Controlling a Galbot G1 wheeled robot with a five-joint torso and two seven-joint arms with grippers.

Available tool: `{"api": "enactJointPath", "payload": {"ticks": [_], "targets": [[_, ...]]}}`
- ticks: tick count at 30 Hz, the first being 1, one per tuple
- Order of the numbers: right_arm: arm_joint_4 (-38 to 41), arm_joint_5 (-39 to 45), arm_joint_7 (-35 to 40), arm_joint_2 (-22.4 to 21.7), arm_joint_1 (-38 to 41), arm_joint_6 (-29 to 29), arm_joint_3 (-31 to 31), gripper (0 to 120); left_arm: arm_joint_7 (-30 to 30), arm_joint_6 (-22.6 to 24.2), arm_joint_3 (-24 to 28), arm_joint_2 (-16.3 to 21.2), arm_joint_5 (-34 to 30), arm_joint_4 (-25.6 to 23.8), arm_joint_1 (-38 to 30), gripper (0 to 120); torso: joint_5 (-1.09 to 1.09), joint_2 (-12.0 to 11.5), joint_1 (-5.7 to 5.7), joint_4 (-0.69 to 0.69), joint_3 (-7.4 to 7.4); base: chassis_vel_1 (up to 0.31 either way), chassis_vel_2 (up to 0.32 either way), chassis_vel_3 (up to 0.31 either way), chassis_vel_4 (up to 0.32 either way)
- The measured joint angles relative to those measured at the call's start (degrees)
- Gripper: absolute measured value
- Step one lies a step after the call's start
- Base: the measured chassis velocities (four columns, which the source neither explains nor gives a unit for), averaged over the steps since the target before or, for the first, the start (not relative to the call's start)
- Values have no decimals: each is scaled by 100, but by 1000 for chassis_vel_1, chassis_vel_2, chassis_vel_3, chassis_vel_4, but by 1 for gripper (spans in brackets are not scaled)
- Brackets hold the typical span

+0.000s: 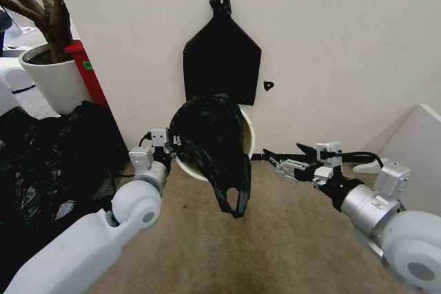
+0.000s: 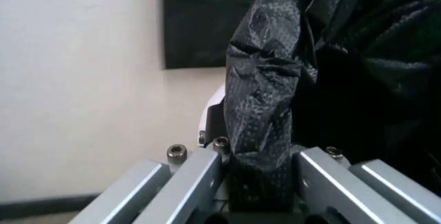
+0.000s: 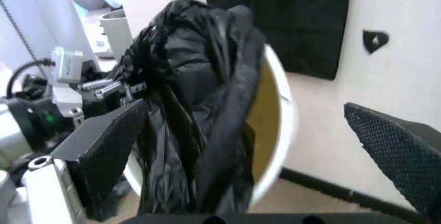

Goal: Place the garbage bag over the trash bin.

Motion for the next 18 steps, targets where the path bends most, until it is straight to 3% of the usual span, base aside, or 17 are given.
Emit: {"api": "enactJointPath", "payload": {"ticks": [4, 9, 12, 18], "targets": [[-114, -407, 292, 181, 183, -144, -275, 100, 81, -13, 475, -151, 120, 51, -355, 0, 0, 0, 0, -9, 0, 0, 0, 0, 0], [-375, -932, 1136, 351, 501, -357, -822, 100, 93, -19, 686, -193, 300, 51, -417, 0, 2, 0, 0, 1, 0, 0, 0, 0, 0], [-474, -985, 1536, 403, 537, -442, -912, 100, 104, -24, 761, -222, 344, 57, -453, 0, 1, 0, 0, -1, 0, 0, 0, 0, 0], [-621, -1096, 1740, 426, 575, -595, -937, 100, 116, -30, 849, -297, 352, 99, -564, 0, 1, 0, 0, -2, 0, 0, 0, 0, 0]]}}
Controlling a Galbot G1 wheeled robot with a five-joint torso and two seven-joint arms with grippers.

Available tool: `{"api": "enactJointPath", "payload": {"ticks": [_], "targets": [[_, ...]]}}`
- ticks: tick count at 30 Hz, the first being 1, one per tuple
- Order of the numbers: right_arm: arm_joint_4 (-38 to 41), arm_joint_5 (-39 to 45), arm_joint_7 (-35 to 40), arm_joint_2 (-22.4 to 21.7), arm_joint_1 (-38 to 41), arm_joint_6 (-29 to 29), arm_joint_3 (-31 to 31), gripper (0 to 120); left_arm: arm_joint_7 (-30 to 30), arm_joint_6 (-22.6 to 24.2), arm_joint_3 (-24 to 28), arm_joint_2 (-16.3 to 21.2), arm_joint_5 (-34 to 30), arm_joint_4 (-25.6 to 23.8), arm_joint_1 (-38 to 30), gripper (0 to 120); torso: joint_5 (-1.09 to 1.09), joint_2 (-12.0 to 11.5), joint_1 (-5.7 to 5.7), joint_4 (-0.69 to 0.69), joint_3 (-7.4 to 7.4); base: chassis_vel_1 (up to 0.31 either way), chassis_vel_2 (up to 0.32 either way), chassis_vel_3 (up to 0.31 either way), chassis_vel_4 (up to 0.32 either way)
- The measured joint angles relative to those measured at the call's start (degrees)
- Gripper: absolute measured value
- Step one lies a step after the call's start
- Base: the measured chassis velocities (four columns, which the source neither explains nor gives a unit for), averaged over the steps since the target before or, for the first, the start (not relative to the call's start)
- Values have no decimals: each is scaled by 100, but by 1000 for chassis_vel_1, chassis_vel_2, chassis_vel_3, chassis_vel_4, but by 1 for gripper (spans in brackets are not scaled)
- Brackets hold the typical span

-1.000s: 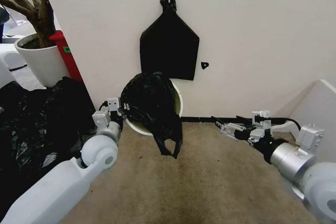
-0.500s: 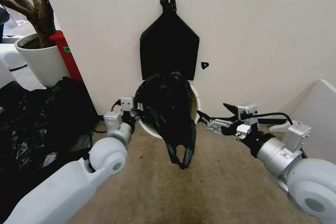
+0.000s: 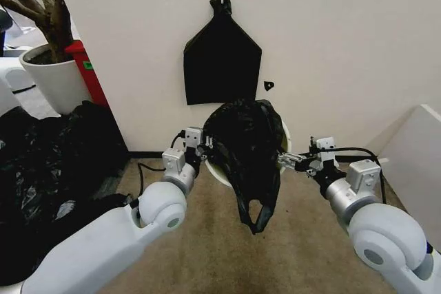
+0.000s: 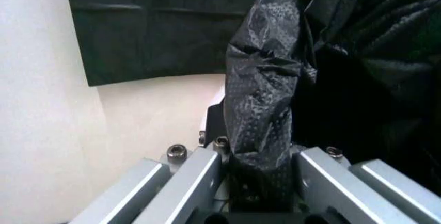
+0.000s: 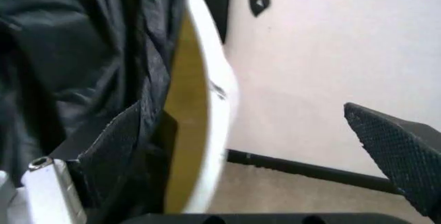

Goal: Place the garbage bag over the trash bin.

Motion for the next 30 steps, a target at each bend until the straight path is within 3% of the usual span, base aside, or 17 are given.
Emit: {"api": "enactJointPath", "payload": {"ticks": [15, 30], "targets": [[73, -41, 151, -331, -171, -126, 406, 100, 114, -53, -112, 37, 118, 108, 21, 0, -1, 0, 0, 0, -1, 0, 0, 0, 0], [-920, -149, -299, -379, -142, 127, 569, 100, 441, -326, -369, 161, 44, -124, 282, 0, 0, 0, 0, 0, 0, 0, 0, 0, 0]]}}
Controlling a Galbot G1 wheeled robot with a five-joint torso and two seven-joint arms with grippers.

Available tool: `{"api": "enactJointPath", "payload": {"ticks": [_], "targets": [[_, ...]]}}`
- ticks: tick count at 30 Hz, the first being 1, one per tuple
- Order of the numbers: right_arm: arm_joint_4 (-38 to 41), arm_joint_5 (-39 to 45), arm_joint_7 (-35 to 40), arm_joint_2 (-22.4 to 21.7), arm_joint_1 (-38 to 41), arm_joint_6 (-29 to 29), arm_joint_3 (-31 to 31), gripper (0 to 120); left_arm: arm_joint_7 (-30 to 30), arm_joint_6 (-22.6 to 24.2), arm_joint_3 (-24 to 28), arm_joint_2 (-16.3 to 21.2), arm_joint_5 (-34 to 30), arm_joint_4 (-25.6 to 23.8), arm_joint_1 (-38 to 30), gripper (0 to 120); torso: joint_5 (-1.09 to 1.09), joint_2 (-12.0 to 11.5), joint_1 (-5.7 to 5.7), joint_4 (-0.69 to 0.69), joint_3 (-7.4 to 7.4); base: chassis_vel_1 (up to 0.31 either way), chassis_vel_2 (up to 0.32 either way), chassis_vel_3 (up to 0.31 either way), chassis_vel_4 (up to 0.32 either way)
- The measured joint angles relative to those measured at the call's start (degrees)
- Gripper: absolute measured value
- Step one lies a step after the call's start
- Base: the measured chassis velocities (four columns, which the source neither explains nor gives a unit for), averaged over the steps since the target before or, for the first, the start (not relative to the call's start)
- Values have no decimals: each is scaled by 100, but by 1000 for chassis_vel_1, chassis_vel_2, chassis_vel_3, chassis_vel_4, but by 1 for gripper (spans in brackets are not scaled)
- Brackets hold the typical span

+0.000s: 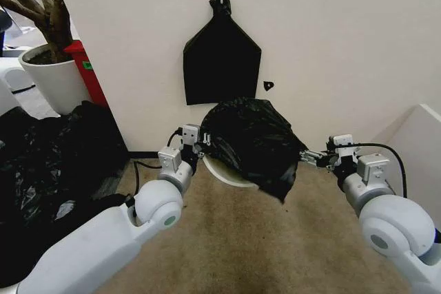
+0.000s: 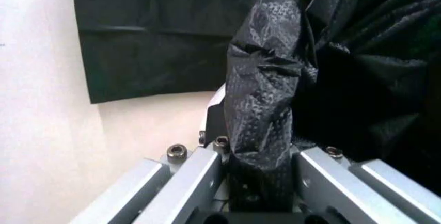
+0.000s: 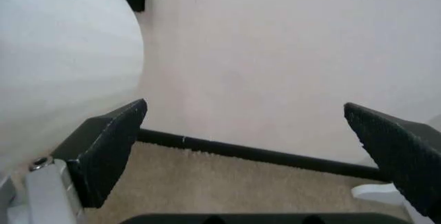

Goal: Place the garbage bag over the trash bin.

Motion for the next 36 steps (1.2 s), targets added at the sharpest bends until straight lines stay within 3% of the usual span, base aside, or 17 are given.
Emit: {"api": "enactJointPath", "payload": {"ticks": [8, 16, 21, 23, 29, 36], "targets": [[-545, 201, -540, 36, -54, 627, 205, 100, 193, -206, -250, 34, -27, 45, 127, 0, 4, 0, 0, 0, 0, 0, 0, 0, 0], [-90, 1961, -875, -273, -27, 743, 931, 100, 684, -601, -432, 106, 392, 335, 235, 0, -2, 0, 0, 1, 0, 0, 0, 0, 0], [304, 3997, -1090, -624, 3, 770, 1298, 100, 1455, -1304, -468, 220, 1072, 644, 231, 0, -3, 0, 0, 0, 0, 0, 0, 0, 0], [322, 5095, -1341, -860, 110, 635, 1416, 100, 2027, -1671, -509, 347, 1363, 743, 216, 0, 2, 0, 0, 0, 0, 0, 0, 0, 0], [294, 5725, -1532, -1067, 482, 438, 1275, 100, 2303, -1844, -490, 407, 1564, 750, 187, 0, 0, 0, 0, 1, 0, 0, 0, 0, 0], [297, 5639, -1506, -1044, 463, 316, 1199, 100, 2301, -1845, -420, 396, 1607, 664, 122, 0, 0, 0, 0, 0, 0, 0, 0, 0, 0]]}}
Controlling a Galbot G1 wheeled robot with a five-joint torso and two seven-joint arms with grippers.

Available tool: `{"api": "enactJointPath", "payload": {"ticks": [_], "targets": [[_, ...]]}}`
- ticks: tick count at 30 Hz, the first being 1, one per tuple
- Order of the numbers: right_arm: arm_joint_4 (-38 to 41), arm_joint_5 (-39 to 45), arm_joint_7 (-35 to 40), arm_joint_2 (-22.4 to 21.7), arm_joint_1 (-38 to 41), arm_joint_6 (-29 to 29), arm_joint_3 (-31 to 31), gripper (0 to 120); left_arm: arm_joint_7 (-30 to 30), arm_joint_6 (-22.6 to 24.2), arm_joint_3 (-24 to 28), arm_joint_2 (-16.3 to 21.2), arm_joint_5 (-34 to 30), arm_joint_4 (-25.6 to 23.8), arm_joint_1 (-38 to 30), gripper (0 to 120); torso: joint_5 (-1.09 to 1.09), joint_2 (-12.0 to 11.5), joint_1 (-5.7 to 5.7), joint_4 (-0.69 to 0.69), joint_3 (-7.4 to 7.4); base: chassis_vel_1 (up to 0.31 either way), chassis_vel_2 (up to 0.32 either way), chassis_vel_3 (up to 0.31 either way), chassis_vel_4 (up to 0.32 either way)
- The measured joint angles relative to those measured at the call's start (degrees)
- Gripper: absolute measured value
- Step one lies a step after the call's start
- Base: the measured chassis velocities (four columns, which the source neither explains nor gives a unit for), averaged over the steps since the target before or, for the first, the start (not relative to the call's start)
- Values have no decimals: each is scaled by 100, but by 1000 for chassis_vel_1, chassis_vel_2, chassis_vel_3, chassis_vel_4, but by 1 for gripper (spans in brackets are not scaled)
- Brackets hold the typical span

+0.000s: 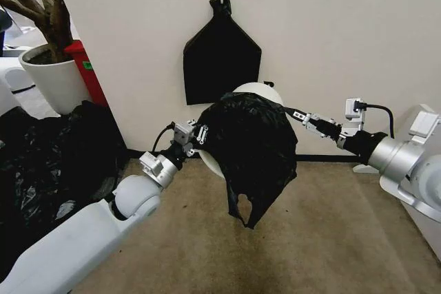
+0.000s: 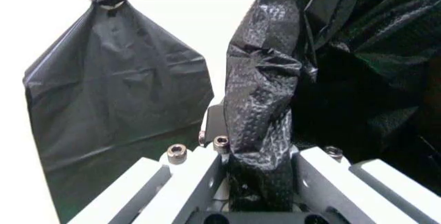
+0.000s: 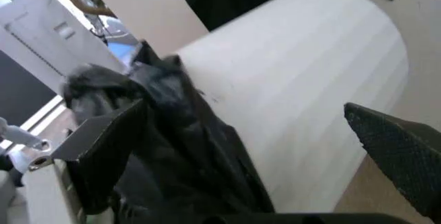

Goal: Place the garbage bag over the trash bin.

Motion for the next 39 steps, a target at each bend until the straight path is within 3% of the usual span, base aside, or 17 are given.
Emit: {"api": "enactJointPath", "payload": {"ticks": [12, 22, 29, 39], "targets": [[-532, -560, -101, -25, -52, -58, -36, 100, 0, 27, 89, 119, -3, -269, 41, 0, 0, 0, 0, 0, 0, 0, 0, 0, 0], [-1299, -1360, -792, -21, -73, -48, -148, 100, 50, 46, 77, 321, -235, -595, 140, 0, 2, 0, 0, 0, 0, 0, 0, 0, 0], [-851, -637, -563, -234, -138, -63, 287, 100, 42, 57, -72, 306, -242, -478, 263, 0, -7, 0, 0, 1, 0, 0, 0, 0, 0], [-35, -453, -400, -280, -180, -83, 165, 100, 89, 72, -92, 302, -270, -390, 202, 0, -1, 0, 0, 1, 0, 0, 0, 0, 0]]}}
